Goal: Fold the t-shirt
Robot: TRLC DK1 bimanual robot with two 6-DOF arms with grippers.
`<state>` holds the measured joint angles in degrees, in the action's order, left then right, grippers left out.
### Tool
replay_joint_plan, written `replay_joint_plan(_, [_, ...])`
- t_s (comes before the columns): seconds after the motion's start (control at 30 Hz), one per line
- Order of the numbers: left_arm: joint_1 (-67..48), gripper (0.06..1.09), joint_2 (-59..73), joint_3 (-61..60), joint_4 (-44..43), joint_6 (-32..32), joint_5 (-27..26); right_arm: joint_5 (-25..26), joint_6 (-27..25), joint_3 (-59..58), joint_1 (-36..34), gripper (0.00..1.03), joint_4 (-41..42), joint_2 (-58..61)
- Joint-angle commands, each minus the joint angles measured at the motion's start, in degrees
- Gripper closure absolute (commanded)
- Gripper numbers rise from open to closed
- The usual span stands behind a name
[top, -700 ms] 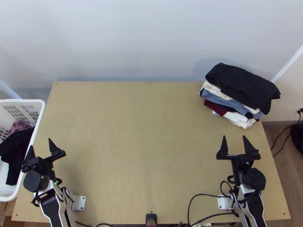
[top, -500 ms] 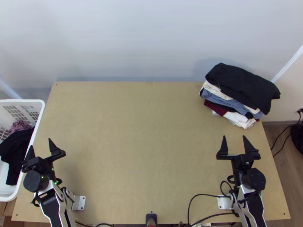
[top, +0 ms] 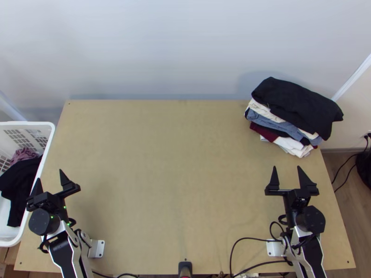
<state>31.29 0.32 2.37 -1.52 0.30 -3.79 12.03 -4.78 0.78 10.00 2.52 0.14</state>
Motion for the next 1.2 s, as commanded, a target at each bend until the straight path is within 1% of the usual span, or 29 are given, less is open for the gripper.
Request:
replay_joint_plan(0.0, [0.09, 0.10, -0.32, -2.20, 1.34, 0.94, -0.08, 0.18, -0.85, -0.60, -0.16, 0.04, -0.50, -0.23])
replay_joint_plan(0.4, [0.09, 0.10, -0.32, -2.20, 1.34, 0.85, -0.08, 0.18, -0.85, -0.60, -0.16, 0.04, -0.50, -0.23])
replay_joint_plan(0.47, [-0.17, 0.10, -0.32, -2.28, 1.34, -0.73, -0.08, 0.18, -0.85, -0.60, -0.16, 0.04, -0.42, -0.23])
replay_joint_plan(0.53, [-0.26, 0.10, -0.32, -2.28, 1.34, -0.91, -0.08, 0.18, -0.85, -0.60, -0.16, 0.04, -0.50, -0.23])
replay_joint_plan(0.6, [0.35, 0.10, -0.32, -2.28, 1.52, -0.47, 0.98, 0.18, -0.85, -0.60, -0.16, 0.04, -0.50, -0.23])
replay_joint_plan(0.73, [1.41, 0.10, -0.40, -1.40, -3.23, -0.12, 1.07, 0.18, -0.85, -0.60, -0.16, 0.04, -0.42, -0.23])
replay_joint_plan(0.8, [2.64, 0.10, -0.40, 1.32, -3.23, -0.82, 1.07, 0.18, -0.85, -0.60, -0.16, 0.04, -0.42, -0.23])
replay_joint_plan(0.87, [2.81, 0.10, -0.14, 6.42, 1.61, -1.09, 0.98, 0.18, -0.85, -0.60, -0.16, 0.04, -0.50, -0.23])
replay_joint_plan(0.93, [2.64, 0.10, 1.44, 12.48, 7.06, -3.11, 0.98, 0.18, -0.85, -0.60, -0.16, 0.04, -0.50, -0.23])
replay_joint_plan(1.0, [2.29, 0.10, 3.99, 18.19, 10.48, -4.87, 0.89, 0.18, -0.85, -0.60, -0.16, 0.04, -0.42, -0.23])
replay_joint_plan(1.1, [2.37, 0.10, 10.41, 27.69, 14.70, -8.56, 0.89, 0.18, -0.85, -0.60, -0.16, 0.04, -0.42, -0.23])
replay_joint_plan(1.17, [2.29, 0.10, 16.91, 36.83, 20.24, -10.31, 0.98, 0.18, -0.85, -0.60, -0.16, 0.04, -0.42, -0.23])
